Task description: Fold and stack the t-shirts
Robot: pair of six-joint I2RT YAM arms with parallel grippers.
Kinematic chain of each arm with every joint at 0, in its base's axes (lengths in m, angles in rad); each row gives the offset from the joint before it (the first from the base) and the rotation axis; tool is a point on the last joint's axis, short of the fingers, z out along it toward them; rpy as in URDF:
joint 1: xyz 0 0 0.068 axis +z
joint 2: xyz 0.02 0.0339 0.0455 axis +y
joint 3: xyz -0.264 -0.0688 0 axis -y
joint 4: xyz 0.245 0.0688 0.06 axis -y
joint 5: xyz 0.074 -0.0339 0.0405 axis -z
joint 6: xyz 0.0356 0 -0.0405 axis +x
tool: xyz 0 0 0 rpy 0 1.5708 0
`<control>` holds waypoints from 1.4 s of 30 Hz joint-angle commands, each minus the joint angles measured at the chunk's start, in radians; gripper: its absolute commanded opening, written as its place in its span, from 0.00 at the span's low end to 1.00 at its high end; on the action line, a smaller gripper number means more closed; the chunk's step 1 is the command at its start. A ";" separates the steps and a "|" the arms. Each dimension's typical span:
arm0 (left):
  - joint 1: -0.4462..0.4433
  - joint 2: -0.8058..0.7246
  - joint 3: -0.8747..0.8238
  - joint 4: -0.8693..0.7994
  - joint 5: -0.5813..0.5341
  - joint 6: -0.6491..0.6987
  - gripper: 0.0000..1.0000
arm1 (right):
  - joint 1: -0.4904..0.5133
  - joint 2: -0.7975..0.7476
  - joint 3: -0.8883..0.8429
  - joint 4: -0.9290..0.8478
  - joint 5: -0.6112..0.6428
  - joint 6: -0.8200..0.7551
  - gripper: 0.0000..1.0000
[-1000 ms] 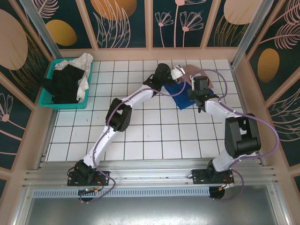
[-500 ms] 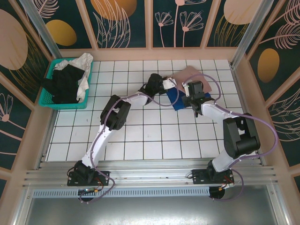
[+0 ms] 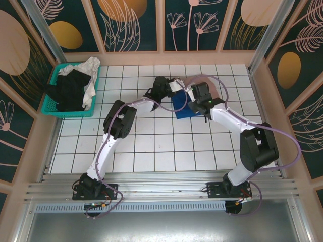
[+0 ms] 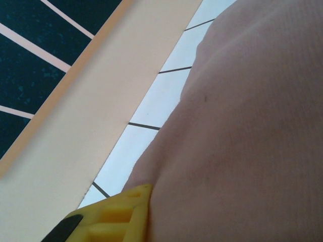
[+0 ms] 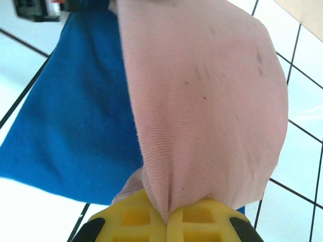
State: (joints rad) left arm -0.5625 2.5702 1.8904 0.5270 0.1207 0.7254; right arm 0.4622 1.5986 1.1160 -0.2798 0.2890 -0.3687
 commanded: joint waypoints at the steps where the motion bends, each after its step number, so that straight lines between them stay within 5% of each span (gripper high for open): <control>1: 0.020 -0.022 0.006 0.042 -0.051 -0.033 0.19 | 0.023 0.004 0.041 -0.109 -0.016 -0.022 0.00; 4: 0.034 -0.023 0.023 0.024 -0.088 -0.090 0.29 | 0.022 -0.001 -0.011 -0.038 -0.180 -0.021 0.02; 10: 0.086 -0.103 0.002 -0.091 0.002 -0.268 0.98 | -0.002 0.102 -0.074 0.090 -0.401 0.047 0.07; 16: 0.112 -0.188 -0.076 -0.137 -0.026 -0.417 0.98 | -0.005 0.184 -0.016 0.067 -0.506 0.091 0.30; 20: 0.131 -0.280 -0.153 -0.168 -0.028 -0.529 0.99 | -0.022 0.100 -0.008 0.024 -0.579 0.093 0.51; 28: 0.131 -0.358 -0.224 -0.336 -0.054 -0.585 0.99 | -0.282 -0.087 -0.130 0.231 -0.690 0.374 0.60; 34: 0.142 -0.397 -0.238 -0.437 -0.139 -0.635 0.98 | -0.456 0.073 -0.083 0.267 -0.722 0.503 0.64; 42: 0.092 -0.515 -0.413 -0.364 0.215 -1.020 0.98 | -0.502 0.327 0.065 0.356 -0.860 0.558 0.69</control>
State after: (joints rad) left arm -0.4282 2.1082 1.5219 0.1280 0.1696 -0.1196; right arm -0.0372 1.8942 1.1179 0.0105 -0.4992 0.1452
